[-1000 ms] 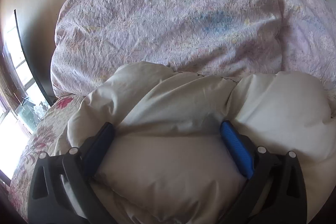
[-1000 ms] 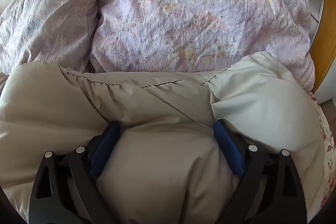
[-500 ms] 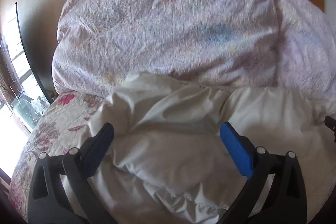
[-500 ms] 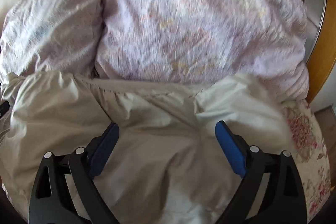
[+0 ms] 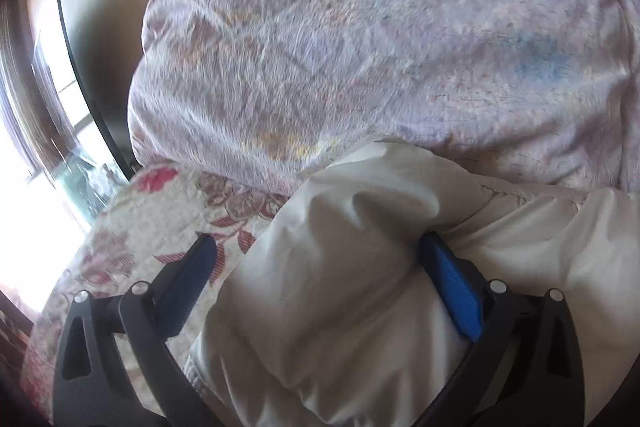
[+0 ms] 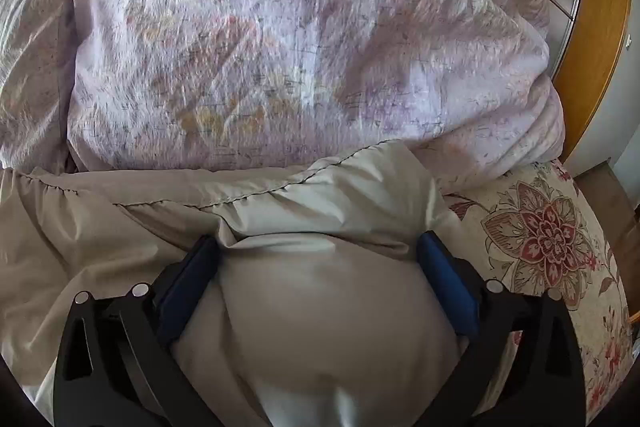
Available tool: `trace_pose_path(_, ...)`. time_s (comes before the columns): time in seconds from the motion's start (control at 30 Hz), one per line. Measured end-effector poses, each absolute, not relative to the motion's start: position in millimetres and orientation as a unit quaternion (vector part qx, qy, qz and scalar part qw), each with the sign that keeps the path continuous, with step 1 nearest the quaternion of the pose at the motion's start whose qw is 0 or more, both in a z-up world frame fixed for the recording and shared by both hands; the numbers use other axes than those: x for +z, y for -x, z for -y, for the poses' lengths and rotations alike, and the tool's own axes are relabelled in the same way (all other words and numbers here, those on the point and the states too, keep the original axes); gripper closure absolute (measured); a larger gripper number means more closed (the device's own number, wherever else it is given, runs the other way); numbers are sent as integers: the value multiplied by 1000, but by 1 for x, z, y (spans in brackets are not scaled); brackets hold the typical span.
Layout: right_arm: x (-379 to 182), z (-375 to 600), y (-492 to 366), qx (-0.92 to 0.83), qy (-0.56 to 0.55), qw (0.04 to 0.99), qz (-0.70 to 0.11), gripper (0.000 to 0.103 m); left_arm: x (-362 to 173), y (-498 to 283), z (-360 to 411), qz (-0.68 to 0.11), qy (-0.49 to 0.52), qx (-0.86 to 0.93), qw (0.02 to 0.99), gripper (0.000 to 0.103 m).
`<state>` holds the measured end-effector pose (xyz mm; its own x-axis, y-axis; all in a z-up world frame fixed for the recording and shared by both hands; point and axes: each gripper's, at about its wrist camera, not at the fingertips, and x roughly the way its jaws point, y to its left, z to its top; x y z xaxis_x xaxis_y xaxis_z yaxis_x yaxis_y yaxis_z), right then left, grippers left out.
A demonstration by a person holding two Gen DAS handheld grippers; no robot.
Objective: Fold large clothes
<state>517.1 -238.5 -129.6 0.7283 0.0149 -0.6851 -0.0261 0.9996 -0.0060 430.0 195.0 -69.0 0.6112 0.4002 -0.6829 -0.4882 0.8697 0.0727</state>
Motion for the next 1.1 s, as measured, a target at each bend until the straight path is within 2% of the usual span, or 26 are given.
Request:
trace_pose_path(0.1,-135,234,-522,3,22,927,-375,1,-80,-435,-207,-379,99,235,889,2)
trace_pose_path(0.3,-143,229,-533,4,24,917,-399,1,-90,-447,-197,-395,72,245,882,2)
trace_pose_path(0.53,-154,248,-549,24,-6,909,-417,1,-102,-455,-208,-423,115,217,872,2)
trace_pose_path(0.87,-147,289,-538,23,-60,920,-386,1,-101,-425,-242,-380,206,208,877,2)
trace_pose_path(1.1,-154,301,-551,36,-71,907,-413,1,-110,-432,-259,-388,240,192,869,2)
